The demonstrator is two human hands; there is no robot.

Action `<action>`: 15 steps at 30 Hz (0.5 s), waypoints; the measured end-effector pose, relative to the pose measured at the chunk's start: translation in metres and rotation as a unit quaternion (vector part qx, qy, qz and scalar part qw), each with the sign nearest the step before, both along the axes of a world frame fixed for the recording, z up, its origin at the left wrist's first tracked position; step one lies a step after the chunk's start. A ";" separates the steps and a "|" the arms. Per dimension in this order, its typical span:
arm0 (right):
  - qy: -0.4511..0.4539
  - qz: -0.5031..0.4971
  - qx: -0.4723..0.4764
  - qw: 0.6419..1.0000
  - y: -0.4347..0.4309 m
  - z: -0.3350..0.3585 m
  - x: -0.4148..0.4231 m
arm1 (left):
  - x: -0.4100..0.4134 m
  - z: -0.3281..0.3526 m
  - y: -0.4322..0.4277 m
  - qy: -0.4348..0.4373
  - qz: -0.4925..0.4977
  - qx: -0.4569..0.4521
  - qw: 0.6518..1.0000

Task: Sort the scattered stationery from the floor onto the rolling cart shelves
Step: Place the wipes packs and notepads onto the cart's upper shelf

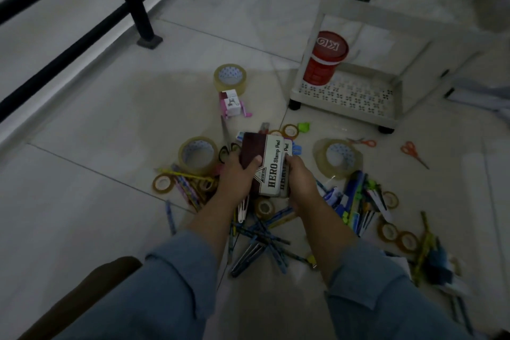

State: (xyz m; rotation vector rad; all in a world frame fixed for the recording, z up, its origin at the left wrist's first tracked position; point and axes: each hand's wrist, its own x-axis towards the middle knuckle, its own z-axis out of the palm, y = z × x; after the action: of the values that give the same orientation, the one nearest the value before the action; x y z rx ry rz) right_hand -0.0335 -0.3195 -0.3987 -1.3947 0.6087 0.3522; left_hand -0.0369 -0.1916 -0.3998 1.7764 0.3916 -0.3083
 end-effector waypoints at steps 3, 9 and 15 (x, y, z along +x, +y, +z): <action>-0.020 0.025 -0.002 1.000 -0.010 0.015 0.001 | 0.000 0.011 -0.022 -0.007 -0.035 0.016 0.999; -0.085 0.061 -0.105 0.989 -0.034 0.058 0.005 | 0.010 0.050 -0.055 0.015 -0.058 0.077 0.995; -0.129 0.030 -0.083 0.988 -0.069 0.134 0.019 | 0.037 0.134 -0.088 0.008 -0.052 0.026 0.998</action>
State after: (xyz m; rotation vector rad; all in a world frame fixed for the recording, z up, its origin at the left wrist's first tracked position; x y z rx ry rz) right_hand -0.0144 -0.3884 -0.2644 -1.5905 0.3897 0.1657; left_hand 0.0000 -0.2798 -0.2662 1.8496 0.3211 -0.3903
